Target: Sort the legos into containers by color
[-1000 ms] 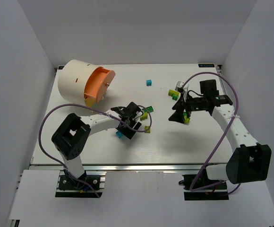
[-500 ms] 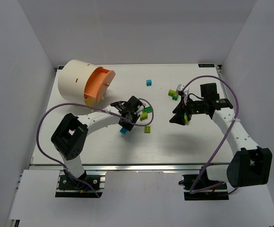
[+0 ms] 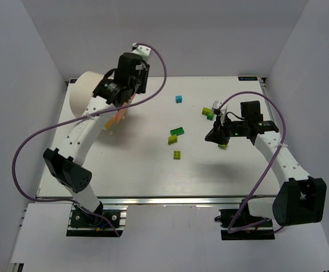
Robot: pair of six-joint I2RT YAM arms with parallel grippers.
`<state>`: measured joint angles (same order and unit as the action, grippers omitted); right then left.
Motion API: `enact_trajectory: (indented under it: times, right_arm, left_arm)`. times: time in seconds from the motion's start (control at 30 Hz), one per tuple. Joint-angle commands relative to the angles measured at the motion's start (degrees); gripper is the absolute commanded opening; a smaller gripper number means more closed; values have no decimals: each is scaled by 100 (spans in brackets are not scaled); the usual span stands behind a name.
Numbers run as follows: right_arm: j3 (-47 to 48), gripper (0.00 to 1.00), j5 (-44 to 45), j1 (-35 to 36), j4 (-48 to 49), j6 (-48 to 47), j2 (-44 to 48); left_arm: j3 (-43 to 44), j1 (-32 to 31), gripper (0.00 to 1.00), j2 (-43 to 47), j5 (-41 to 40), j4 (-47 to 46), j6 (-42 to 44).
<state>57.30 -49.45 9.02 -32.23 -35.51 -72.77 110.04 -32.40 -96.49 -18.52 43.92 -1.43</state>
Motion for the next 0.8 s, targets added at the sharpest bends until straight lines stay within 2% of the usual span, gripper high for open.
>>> enact_trajectory:
  times: [0.0, 0.3, 0.4, 0.43, 0.47, 0.57, 0.6, 0.67, 0.7, 0.77]
  right_arm:
    - [44, 19, -73, 21, 340, 35, 79]
    - [150, 21, -126, 21, 358, 44, -79]
    - [141, 29, -117, 21, 366, 44, -88]
    - [141, 39, -100, 21, 375, 35, -88]
    - [141, 44, -91, 21, 384, 18, -97]
    - [176, 54, -65, 13, 471, 9, -141]
    - [203, 55, -56, 39, 489, 17, -202]
    - [299, 56, -30, 56, 629, 113, -263]
    - [334, 57, -3, 65, 691, 175, -351]
    - [413, 58, 146, 126, 1016, 446, -491]
  left_arm:
    - [166, 401, 0, -247, -572, 398, 126]
    - [493, 998, 0, -564, -846, 354, -24]
    - [283, 1113, 0, -547, -846, 345, -15]
    - [220, 1113, 0, -512, -863, 345, -24]
    - [150, 1174, 7, -477, -846, 336, -41]
    - [-175, 1175, 17, -336, -907, 222, -24]
    - [-219, 1227, 31, -310, -916, 187, -33]
    - [-272, 1228, 43, -274, -925, 187, -50]
    - [-272, 1228, 54, -265, -908, 187, -59]
    - [-229, 1228, 68, -248, -855, 204, -103]
